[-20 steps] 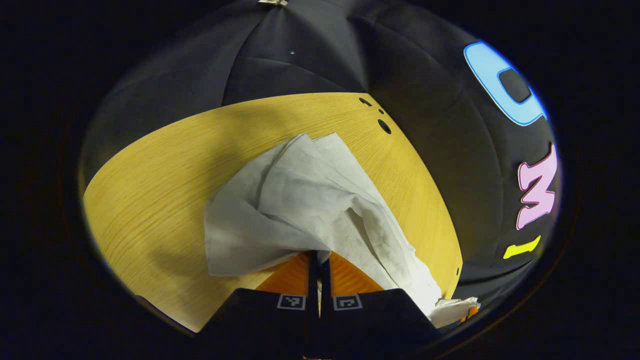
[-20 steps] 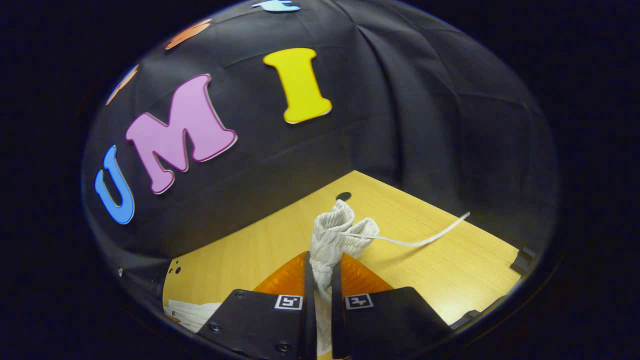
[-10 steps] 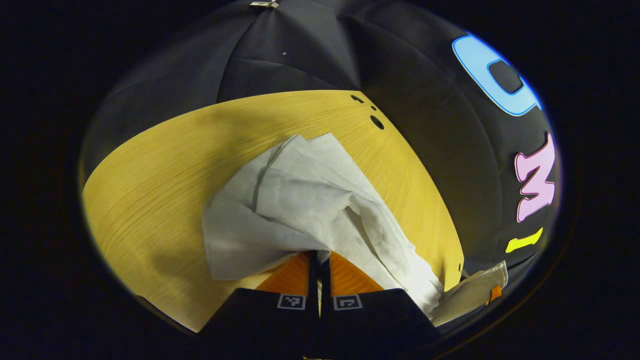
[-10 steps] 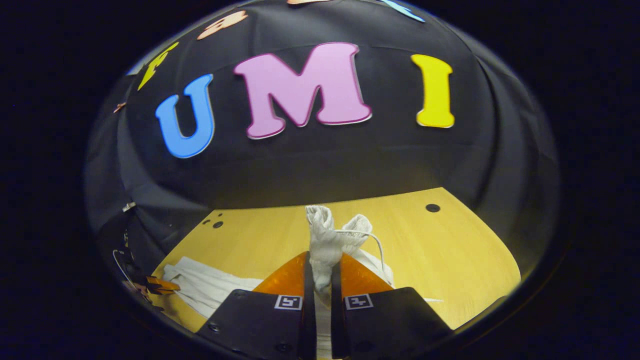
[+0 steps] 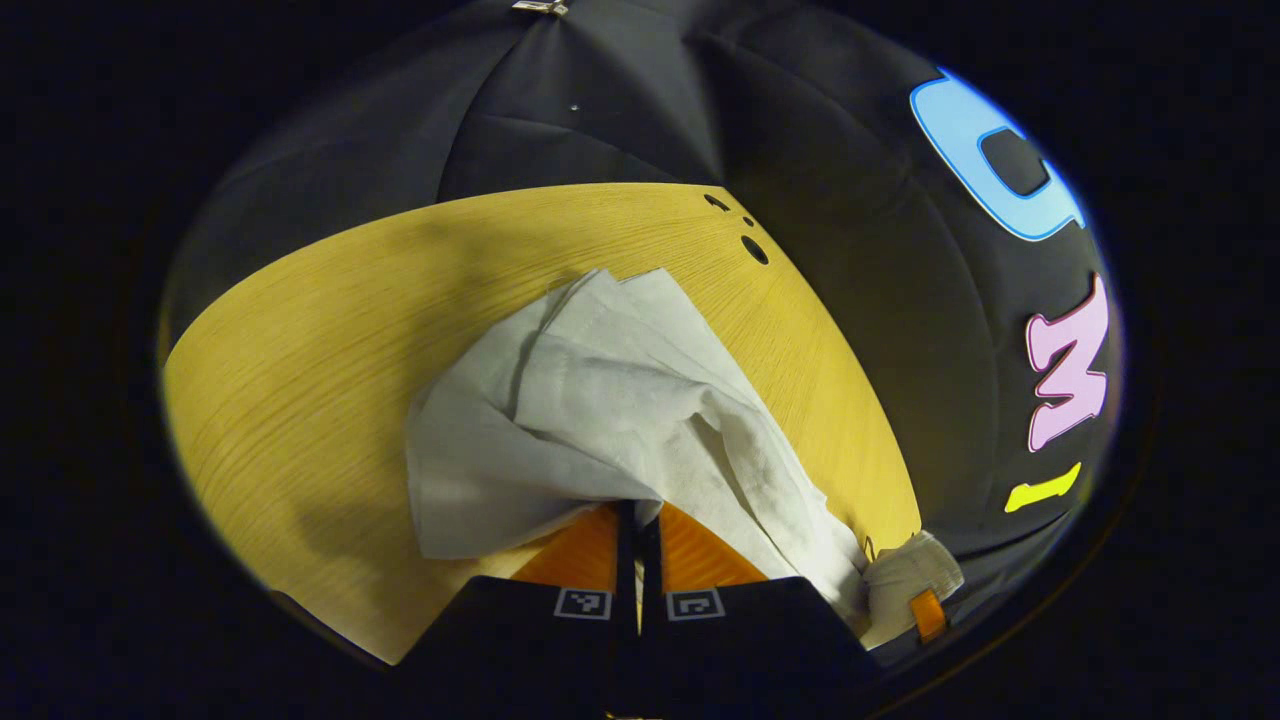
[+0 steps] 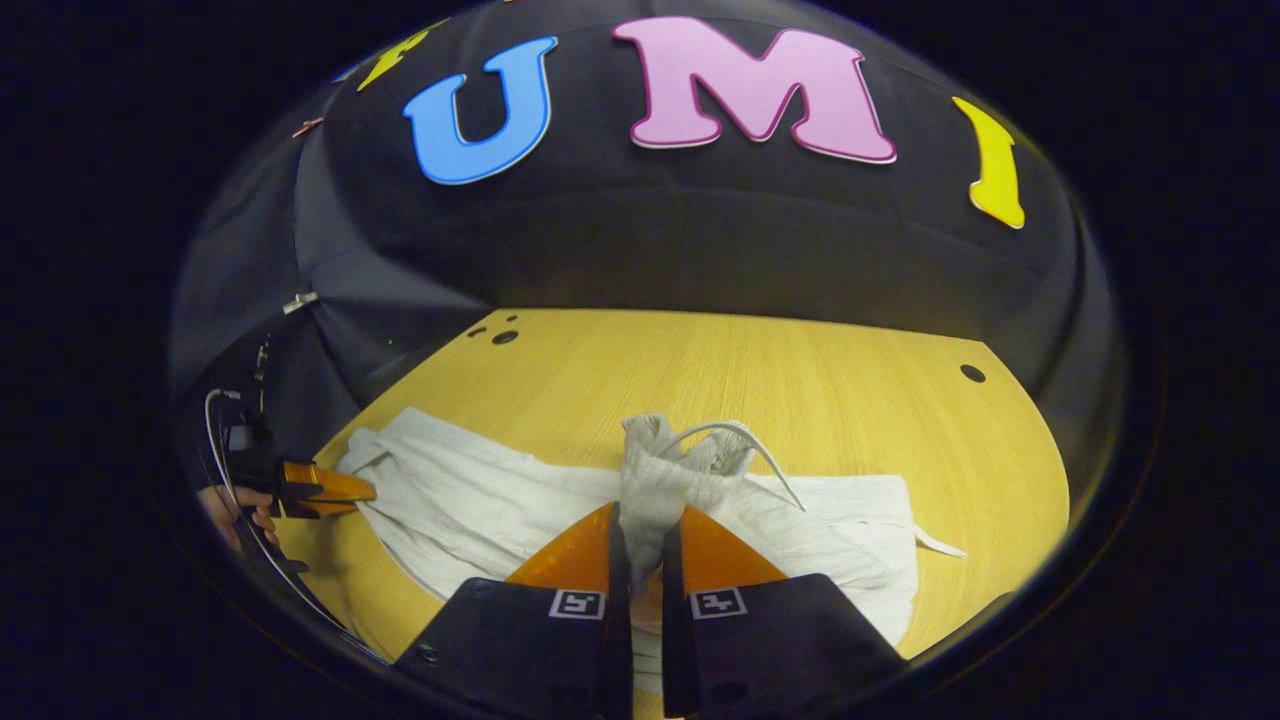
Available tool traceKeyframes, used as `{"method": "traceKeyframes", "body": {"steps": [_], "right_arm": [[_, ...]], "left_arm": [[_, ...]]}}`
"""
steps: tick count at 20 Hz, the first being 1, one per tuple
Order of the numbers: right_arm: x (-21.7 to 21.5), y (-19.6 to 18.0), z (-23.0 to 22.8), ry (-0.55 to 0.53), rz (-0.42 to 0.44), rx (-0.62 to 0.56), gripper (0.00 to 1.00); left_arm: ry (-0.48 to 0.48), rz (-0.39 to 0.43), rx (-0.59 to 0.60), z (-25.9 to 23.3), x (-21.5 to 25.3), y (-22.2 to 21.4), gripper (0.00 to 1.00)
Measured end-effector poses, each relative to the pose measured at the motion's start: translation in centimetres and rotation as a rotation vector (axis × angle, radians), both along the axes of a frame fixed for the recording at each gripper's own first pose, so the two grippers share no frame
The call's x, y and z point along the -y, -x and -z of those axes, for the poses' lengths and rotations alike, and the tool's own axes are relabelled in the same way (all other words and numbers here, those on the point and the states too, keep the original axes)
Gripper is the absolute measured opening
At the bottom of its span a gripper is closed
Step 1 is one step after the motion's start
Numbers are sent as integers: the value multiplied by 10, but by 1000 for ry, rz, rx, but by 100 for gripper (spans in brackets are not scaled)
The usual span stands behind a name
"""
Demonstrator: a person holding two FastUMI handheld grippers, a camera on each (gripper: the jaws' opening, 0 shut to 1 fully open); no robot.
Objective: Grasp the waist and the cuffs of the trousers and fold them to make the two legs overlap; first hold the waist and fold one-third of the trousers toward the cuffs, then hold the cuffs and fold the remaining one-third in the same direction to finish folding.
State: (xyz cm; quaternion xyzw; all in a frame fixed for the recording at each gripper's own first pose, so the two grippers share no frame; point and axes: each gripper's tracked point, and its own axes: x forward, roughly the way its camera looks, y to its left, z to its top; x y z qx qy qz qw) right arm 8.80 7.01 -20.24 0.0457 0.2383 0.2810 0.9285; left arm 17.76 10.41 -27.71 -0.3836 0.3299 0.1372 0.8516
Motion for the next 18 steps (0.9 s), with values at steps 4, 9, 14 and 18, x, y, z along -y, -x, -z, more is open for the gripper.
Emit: {"method": "traceKeyframes", "body": {"steps": [4, 9, 14, 18], "right_arm": [[-4, 18, 11, 28, -70, -73, 17], [-23, 55, 18, -59, -137, -245, 40], [-20, 68, -3, -200, -133, -294, 69], [30, 65, -4, -201, -49, -288, 75]], "left_arm": [[1, -6, 8, 0, 1, 0, 6], [19, -18, 21, -1, 2, -1, 6], [40, -17, 32, -3, 2, 0, 6], [63, -37, 53, -6, 2, -1, 6]]}}
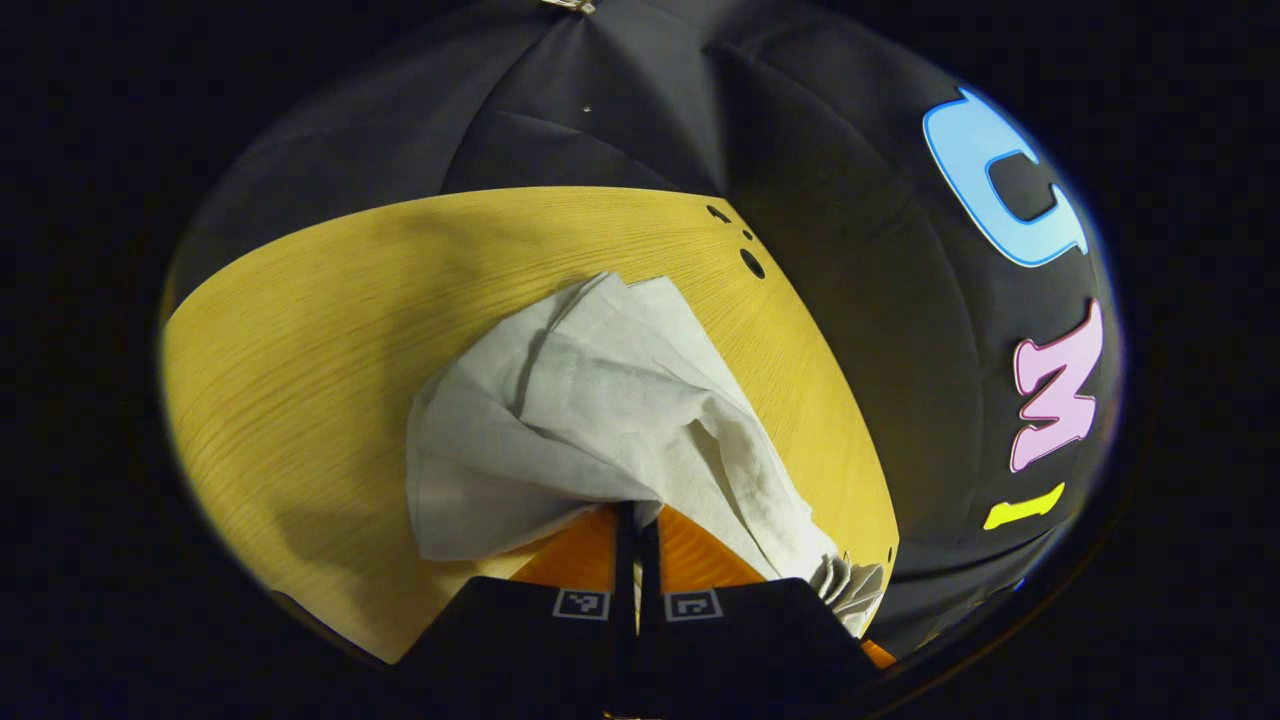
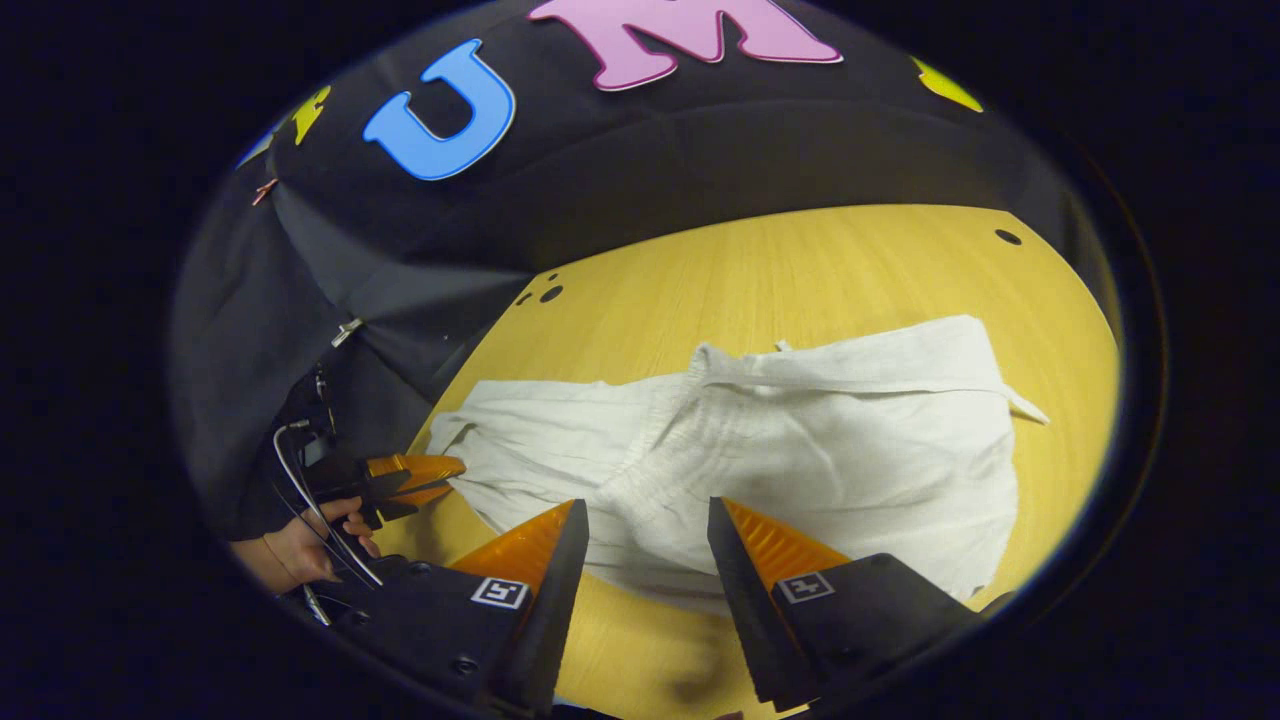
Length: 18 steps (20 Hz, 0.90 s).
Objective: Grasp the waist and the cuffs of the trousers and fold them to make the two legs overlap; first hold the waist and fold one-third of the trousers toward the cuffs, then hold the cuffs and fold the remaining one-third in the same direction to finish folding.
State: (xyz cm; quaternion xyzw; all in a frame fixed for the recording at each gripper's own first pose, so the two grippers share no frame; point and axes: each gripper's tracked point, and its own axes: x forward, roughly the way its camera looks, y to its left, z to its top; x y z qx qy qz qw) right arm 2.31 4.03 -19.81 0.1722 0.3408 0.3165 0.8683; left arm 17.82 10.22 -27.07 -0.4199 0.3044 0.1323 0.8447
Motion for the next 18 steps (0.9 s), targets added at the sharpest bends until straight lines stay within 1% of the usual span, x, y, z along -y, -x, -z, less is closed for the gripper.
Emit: {"method": "traceKeyframes", "body": {"steps": [3, 5, 8, 9, 10, 11, 14, 18], "right_arm": [[53, -4, 14, 70, 79, -2, 75], [96, -7, 27, 128, 155, -13, 75], [141, -7, 36, 129, 235, -48, 75], [152, -7, 39, 127, 257, -58, 75], [164, -7, 41, 126, 276, -64, 75], [173, -7, 43, 125, 290, -70, 75], [195, -9, 47, 120, 322, -79, 75], [218, -11, 48, 116, 341, -75, 75]], "left_arm": [[14, -24, 55, -21, 2, -1, 6], [-6, -12, 106, -43, 8, -2, 6], [-65, 21, 161, -74, 24, -9, 6], [-86, 32, 180, -84, 29, -13, 8], [-108, 43, 205, -97, 36, -15, 2], [-130, 57, 232, -108, 45, -19, 6], [-200, 121, 320, -145, 79, -30, 5], [-274, 245, 408, -177, 144, -39, 5]]}}
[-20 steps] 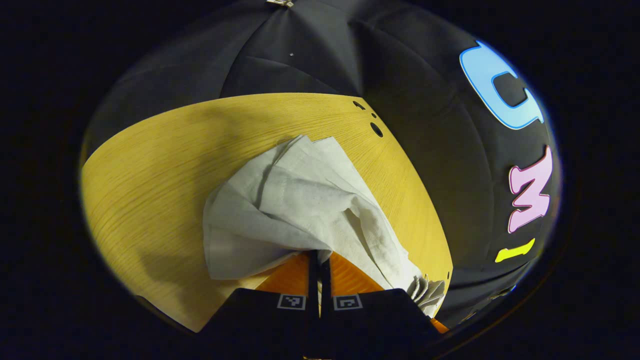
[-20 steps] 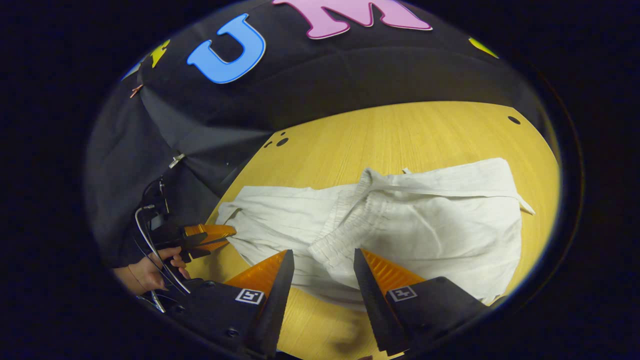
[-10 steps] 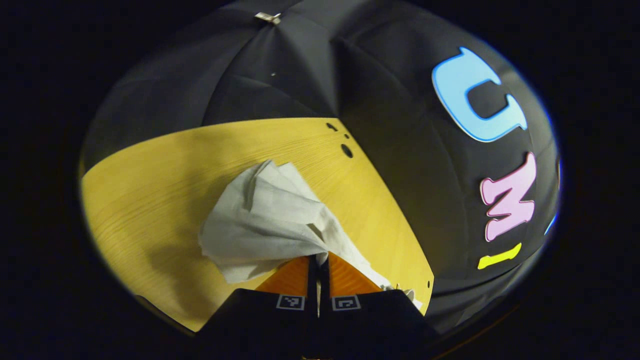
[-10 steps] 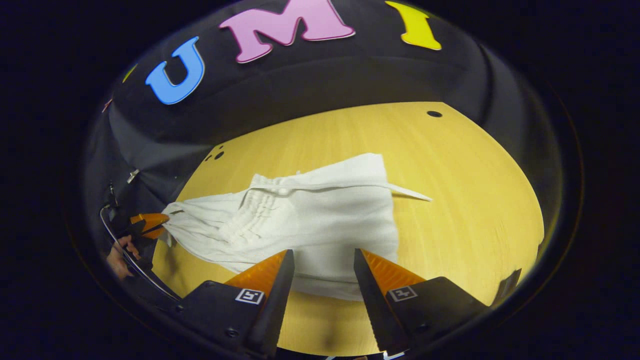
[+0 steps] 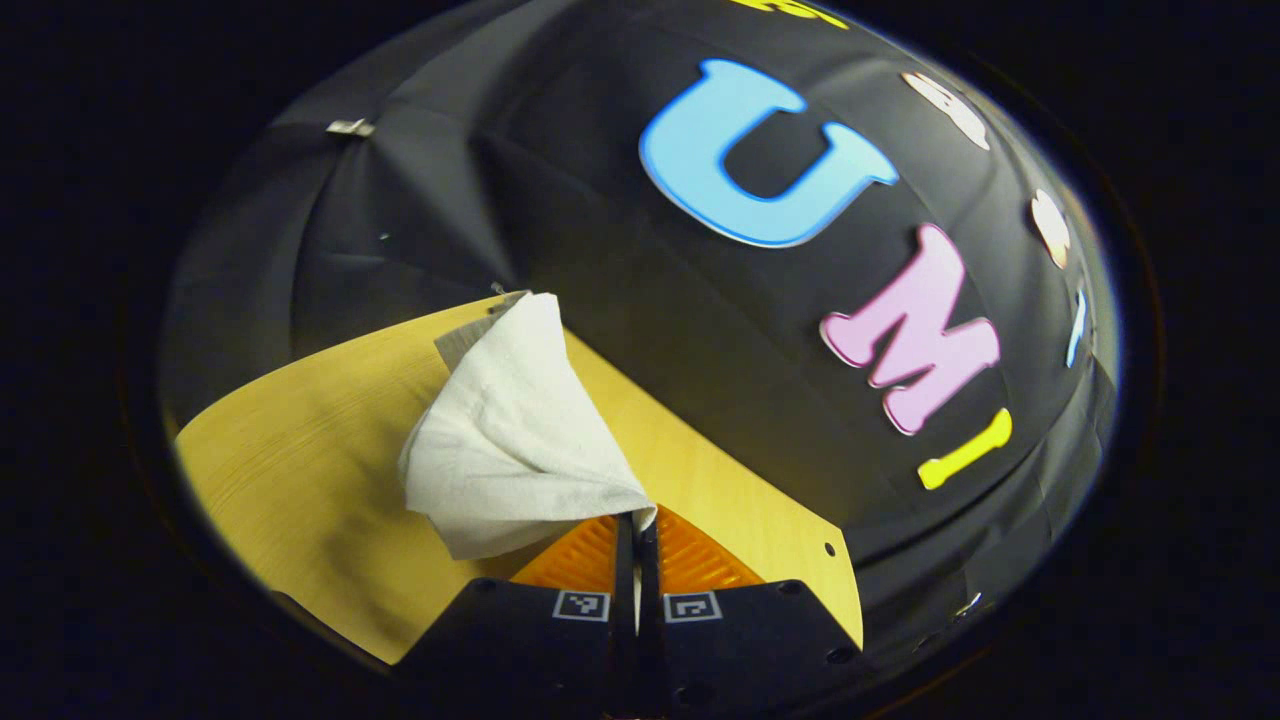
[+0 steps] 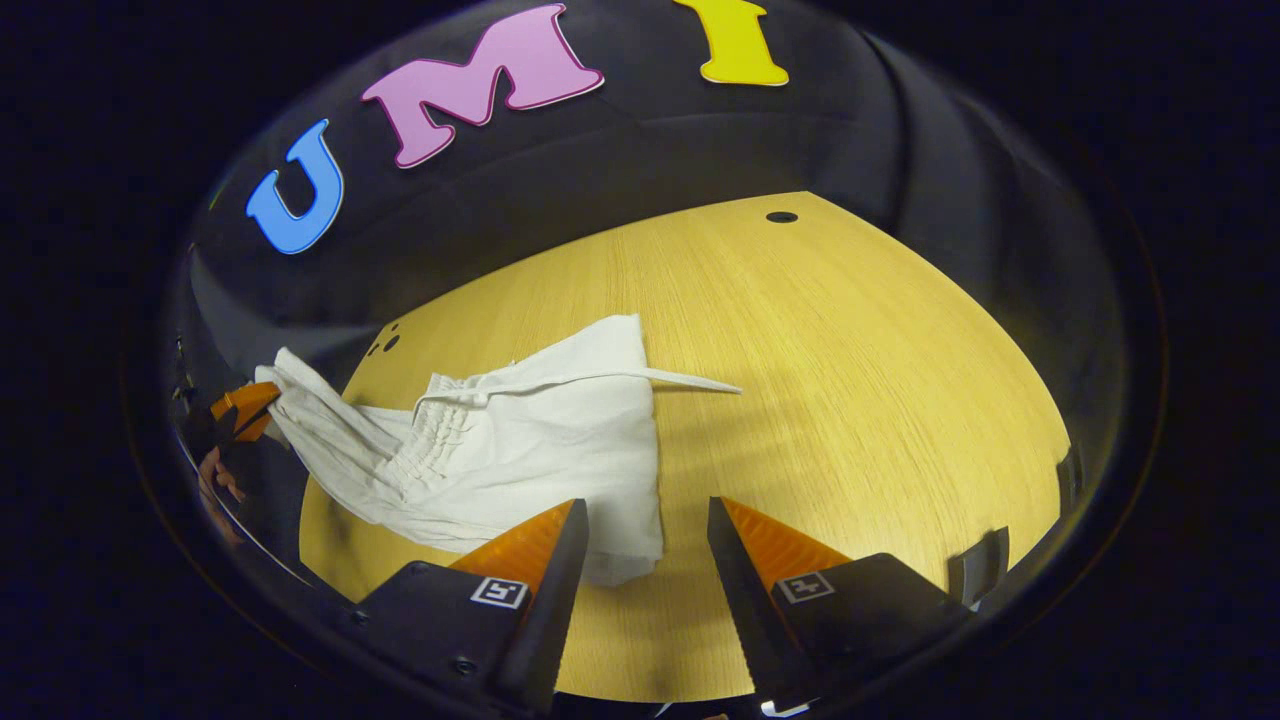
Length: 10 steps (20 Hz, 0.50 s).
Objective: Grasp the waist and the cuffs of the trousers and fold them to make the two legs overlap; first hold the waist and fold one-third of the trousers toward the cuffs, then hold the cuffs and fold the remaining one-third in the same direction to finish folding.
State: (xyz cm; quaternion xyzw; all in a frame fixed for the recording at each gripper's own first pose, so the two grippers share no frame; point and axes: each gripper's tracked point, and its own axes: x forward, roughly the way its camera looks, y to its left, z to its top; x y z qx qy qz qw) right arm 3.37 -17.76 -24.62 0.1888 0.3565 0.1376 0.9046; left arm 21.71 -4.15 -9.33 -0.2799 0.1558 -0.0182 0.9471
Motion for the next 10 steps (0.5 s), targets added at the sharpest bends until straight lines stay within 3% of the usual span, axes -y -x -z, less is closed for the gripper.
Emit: {"method": "traceKeyframes", "body": {"steps": [5, 10], "right_arm": [[34, -6, 1, -5, 40, -2, 75], [76, -12, 6, -1, 89, -10, 75]], "left_arm": [[-69, 155, 33, -8, 88, -5, 6], [-145, 329, 14, 17, 175, 6, 5]]}}
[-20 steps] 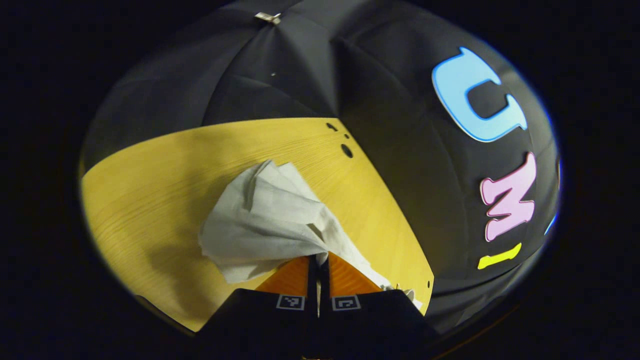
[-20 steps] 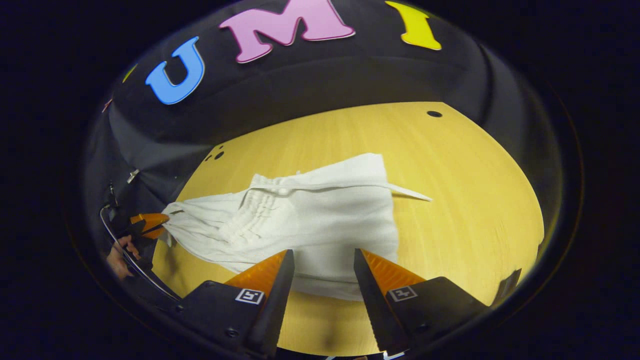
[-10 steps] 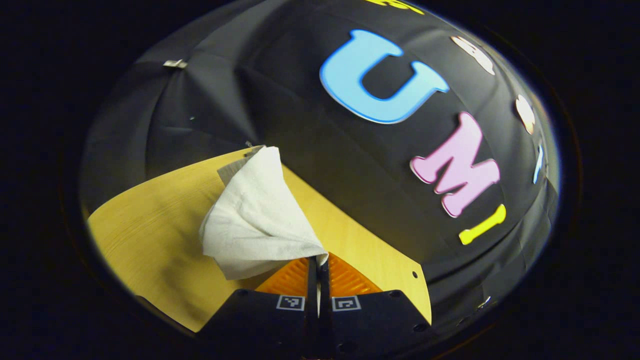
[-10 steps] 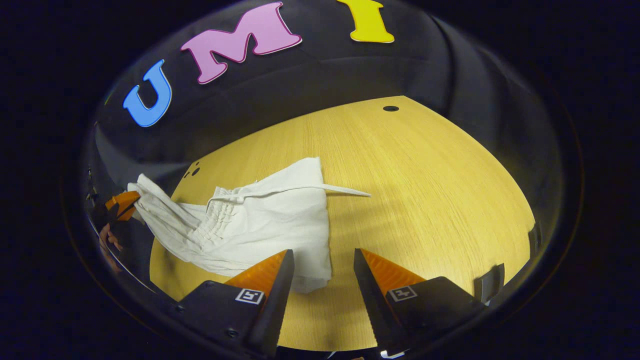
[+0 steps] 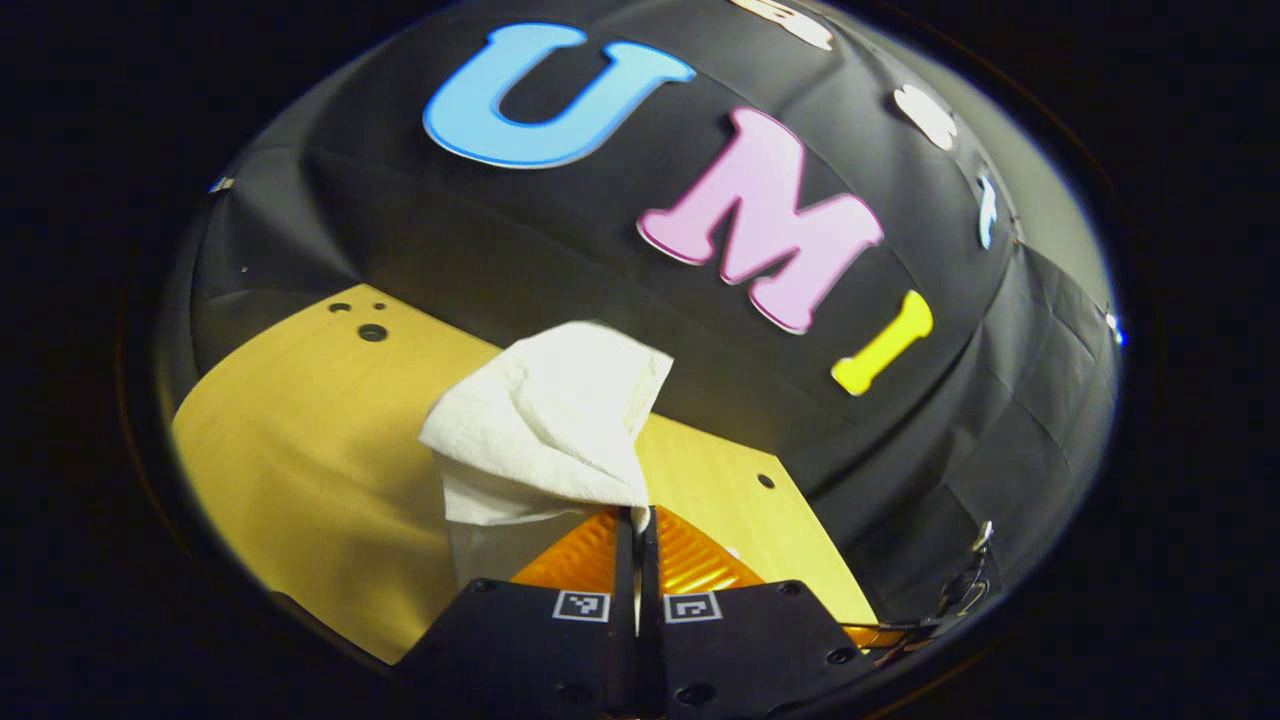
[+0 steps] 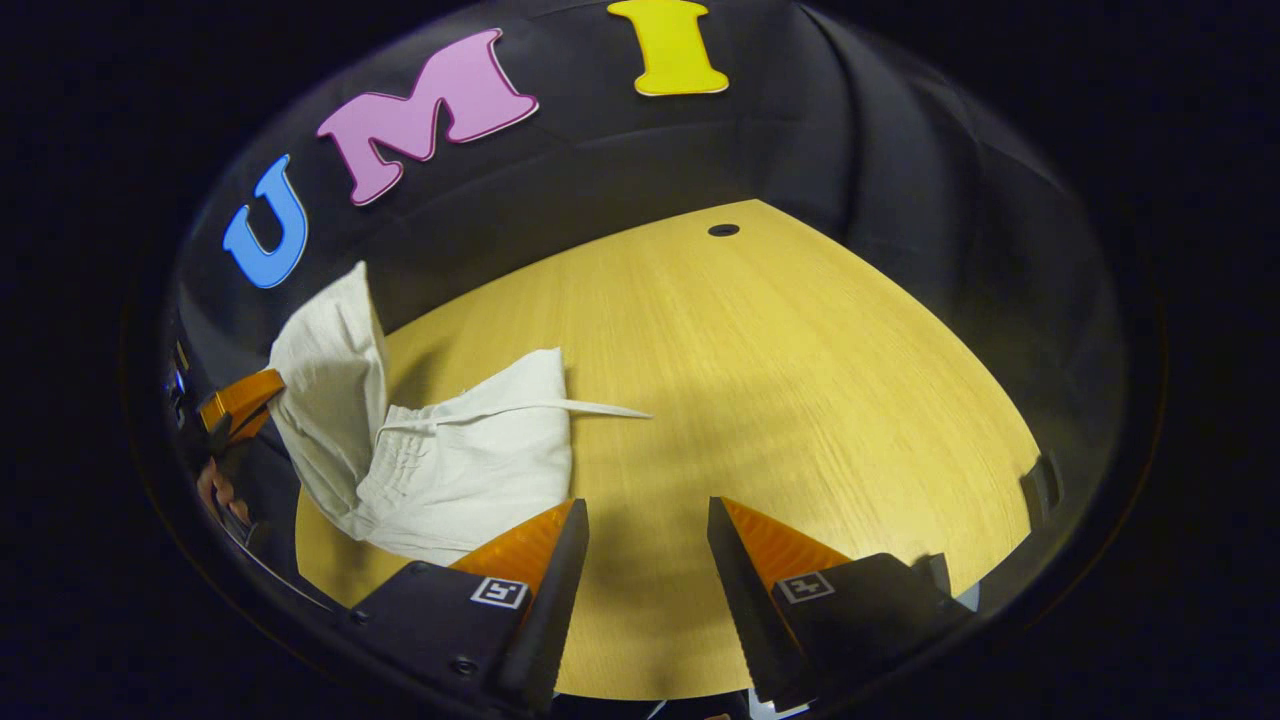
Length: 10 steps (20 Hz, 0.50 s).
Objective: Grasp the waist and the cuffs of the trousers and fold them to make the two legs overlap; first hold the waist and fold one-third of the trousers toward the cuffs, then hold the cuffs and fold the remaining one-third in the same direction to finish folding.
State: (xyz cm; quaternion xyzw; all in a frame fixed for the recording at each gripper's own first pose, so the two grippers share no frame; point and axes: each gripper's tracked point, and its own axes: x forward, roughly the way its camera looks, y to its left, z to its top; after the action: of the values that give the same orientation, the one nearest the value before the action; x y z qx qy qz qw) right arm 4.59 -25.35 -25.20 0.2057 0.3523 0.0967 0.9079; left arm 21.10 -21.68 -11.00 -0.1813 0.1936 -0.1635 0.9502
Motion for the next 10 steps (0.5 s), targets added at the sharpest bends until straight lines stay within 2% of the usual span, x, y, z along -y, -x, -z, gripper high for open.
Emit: {"method": "traceKeyframes", "body": {"steps": [5, 10], "right_arm": [[27, -7, 6, -6, 33, -15, 74], [41, -9, 11, -2, 35, -25, 75]], "left_arm": [[-110, 115, -63, 52, 58, 16, 5], [-363, 247, -85, 108, 83, 35, 5]]}}
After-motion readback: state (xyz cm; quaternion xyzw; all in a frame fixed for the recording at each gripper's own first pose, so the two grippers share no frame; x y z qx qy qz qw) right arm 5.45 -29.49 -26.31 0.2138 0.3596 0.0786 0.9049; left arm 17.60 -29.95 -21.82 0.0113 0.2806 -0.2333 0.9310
